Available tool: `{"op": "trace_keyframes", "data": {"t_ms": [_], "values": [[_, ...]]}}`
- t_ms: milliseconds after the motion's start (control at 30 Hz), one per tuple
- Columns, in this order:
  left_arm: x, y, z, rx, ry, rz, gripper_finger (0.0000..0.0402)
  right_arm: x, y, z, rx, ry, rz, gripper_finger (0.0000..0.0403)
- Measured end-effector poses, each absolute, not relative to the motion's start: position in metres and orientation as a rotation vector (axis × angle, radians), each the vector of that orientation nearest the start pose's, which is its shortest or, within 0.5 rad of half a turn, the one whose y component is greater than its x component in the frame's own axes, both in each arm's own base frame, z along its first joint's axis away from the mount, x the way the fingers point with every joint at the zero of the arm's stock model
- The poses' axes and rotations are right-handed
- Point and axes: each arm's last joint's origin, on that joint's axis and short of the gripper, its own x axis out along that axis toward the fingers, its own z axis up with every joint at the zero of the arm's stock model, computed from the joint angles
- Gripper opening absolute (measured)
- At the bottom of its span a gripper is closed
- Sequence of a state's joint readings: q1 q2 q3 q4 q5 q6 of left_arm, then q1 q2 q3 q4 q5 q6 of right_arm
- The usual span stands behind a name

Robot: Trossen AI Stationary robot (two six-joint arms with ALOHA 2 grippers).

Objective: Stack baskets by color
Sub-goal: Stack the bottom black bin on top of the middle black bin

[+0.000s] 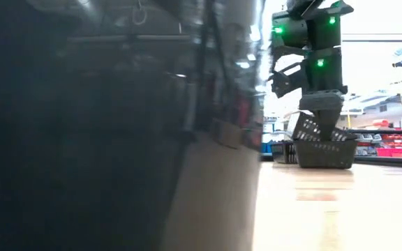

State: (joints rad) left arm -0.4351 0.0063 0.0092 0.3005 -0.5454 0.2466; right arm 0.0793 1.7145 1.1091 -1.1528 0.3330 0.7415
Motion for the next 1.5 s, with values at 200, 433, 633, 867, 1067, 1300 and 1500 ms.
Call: {"op": "trace_keyframes", "data": {"t_ms": [200,433,633,867,1067,1300,1500], "values": [[0.087,-0.024,0.193,0.102,-0.252,0.142,0.0025,0.266,0.020,0.182,0.138,1.696,-0.654,0.0051],[0.087,-0.024,0.193,0.102,-0.252,0.141,0.0034,0.265,0.026,0.183,0.061,1.737,-0.542,0.0052],[0.087,-0.024,0.194,0.102,-0.253,0.142,0.0034,0.258,0.026,0.185,0.028,1.810,-0.544,0.0070],[0.087,-0.024,0.194,0.102,-0.252,0.142,0.0025,0.256,0.026,0.186,-0.003,1.832,-0.560,0.0107],[0.087,-0.024,0.193,0.102,-0.252,0.141,0.0031,0.251,0.032,0.188,-0.060,1.874,-0.537,0.0126],[0.087,-0.024,0.194,0.102,-0.252,0.142,0.0035,0.251,0.046,0.187,-0.161,1.832,-0.494,0.0126],[0.087,-0.024,0.194,0.102,-0.252,0.142,0.0028,0.256,0.049,0.186,-0.250,1.735,-0.511,0.0125]]}}
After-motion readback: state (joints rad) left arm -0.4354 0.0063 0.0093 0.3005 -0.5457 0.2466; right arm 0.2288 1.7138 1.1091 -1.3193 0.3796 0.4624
